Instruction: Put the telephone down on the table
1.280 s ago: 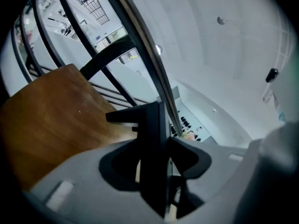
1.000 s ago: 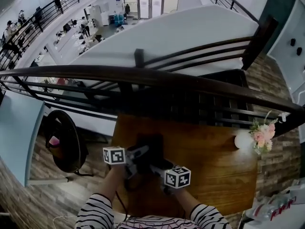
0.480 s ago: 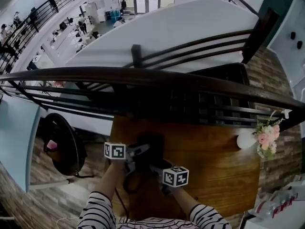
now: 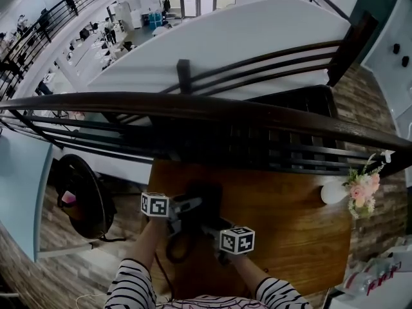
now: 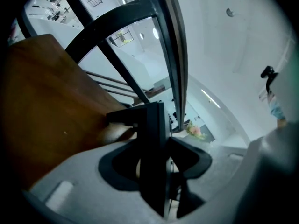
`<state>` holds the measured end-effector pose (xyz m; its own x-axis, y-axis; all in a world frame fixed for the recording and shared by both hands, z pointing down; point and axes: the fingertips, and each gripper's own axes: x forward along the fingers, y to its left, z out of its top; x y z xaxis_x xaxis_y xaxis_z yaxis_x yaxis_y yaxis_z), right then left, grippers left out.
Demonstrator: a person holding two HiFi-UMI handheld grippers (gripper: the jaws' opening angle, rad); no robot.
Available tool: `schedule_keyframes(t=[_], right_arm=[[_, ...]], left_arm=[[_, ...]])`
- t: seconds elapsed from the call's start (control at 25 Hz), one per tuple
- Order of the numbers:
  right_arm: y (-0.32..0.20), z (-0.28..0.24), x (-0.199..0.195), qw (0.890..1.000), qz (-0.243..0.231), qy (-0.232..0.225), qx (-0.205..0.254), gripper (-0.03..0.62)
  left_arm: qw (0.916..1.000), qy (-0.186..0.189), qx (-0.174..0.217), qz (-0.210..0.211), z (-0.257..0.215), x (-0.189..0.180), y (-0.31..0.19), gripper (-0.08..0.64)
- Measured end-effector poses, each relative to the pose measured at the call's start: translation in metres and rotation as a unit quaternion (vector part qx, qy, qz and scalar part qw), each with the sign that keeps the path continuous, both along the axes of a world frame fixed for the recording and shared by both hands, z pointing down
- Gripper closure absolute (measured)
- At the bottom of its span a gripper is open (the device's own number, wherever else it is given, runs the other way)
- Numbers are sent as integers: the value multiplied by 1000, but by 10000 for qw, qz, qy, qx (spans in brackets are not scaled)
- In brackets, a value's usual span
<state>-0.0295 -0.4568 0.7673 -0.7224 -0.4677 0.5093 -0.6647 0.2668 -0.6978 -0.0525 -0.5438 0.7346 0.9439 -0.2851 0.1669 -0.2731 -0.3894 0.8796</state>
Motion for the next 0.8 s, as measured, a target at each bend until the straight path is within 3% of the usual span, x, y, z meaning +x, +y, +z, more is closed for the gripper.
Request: schedule_keyframes(t=[0.48,0.8], right_arm=[[5,0,-2,9999,-21,118,-59,275],[19,-12,11,9994,106,316,40,259]], left_arm=[[9997,-173,61,-160,3,-3,-2,334],[9970,-274,258,-675,-18,-13,3,236]])
